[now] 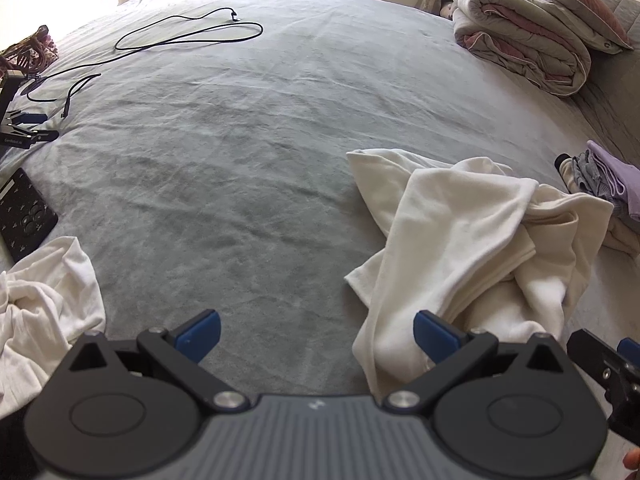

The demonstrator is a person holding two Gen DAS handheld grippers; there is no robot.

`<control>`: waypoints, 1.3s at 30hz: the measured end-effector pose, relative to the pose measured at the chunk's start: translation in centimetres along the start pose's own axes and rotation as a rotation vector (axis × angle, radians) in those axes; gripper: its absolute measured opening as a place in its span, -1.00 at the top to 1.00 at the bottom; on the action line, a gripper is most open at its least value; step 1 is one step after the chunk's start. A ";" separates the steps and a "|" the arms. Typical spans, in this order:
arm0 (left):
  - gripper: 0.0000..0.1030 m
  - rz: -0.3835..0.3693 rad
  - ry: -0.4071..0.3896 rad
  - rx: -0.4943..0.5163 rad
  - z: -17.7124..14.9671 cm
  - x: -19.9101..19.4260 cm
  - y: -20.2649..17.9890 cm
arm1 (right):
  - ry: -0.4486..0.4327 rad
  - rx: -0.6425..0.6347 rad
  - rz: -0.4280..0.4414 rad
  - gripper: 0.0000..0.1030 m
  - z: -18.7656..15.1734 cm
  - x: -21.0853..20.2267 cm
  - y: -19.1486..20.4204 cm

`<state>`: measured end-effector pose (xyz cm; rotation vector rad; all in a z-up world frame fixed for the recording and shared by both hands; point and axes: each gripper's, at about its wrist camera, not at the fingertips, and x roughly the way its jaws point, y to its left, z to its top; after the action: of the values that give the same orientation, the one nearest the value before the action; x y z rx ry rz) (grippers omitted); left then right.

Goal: Fold clothes
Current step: 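Move both grippers toward the crumpled cream garment on the bed, then close the left gripper on the garment edge while the right gripper grasps another edge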

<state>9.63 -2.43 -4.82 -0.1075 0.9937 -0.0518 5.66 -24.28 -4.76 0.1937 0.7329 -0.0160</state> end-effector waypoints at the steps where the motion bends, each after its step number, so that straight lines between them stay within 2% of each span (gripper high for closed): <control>1: -0.99 -0.001 0.003 0.000 0.0 0.2 -0.1 | 0.004 0.001 0.002 -1.00 0.0 0.1 0.0; 14: -0.99 -0.016 0.043 0.026 -0.4 1.9 -1.5 | 0.055 0.014 0.024 -0.92 -0.1 1.0 -0.4; 39: -0.99 -0.052 0.127 0.032 -1.9 5.1 -1.0 | 0.108 0.021 0.011 -0.91 -0.6 2.9 -0.6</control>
<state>10.85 -4.03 -9.94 -0.1015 1.1164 -0.1233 7.41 -24.61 -7.24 0.2202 0.8396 -0.0033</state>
